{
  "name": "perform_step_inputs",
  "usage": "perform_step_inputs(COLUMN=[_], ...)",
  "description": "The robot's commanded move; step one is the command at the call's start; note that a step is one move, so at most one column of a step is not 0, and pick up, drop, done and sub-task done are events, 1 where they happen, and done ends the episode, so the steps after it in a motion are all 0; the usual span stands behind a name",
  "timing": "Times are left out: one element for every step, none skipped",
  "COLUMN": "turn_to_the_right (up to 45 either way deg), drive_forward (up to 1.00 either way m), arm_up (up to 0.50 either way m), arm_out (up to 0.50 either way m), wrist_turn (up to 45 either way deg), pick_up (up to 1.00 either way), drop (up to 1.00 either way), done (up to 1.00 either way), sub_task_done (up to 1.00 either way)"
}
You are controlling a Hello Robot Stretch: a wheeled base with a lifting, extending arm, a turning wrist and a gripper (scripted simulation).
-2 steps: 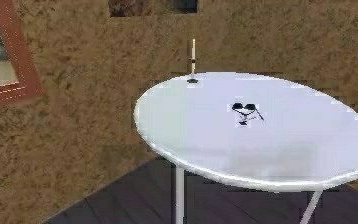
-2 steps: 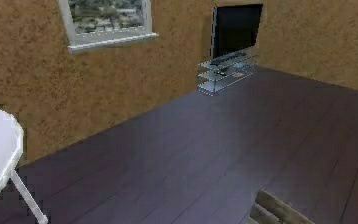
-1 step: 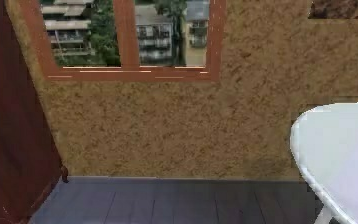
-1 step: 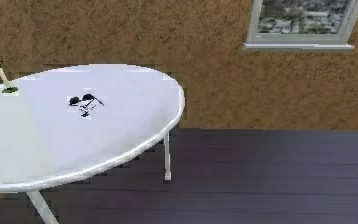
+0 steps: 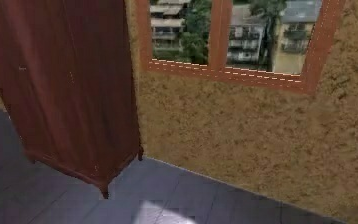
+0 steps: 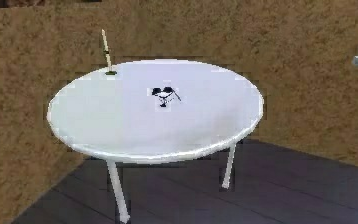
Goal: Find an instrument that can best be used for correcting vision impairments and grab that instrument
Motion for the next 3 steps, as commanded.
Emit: perform_step_inputs(turn_to_the_right=[45.0,45.0,30.0], drive_forward=[0.00,0.00,0.00], arm_up=[0.00,0.00,0.00], arm_out=[0.00,0.00,0.00], wrist_turn=[0.0,0.0,0.0], pick_up=[0.00,0.00,0.00], drop=[0.00,0.00,0.00], done=[0.00,0.00,0.00], sub_task_done=[0.00,0.00,0.00])
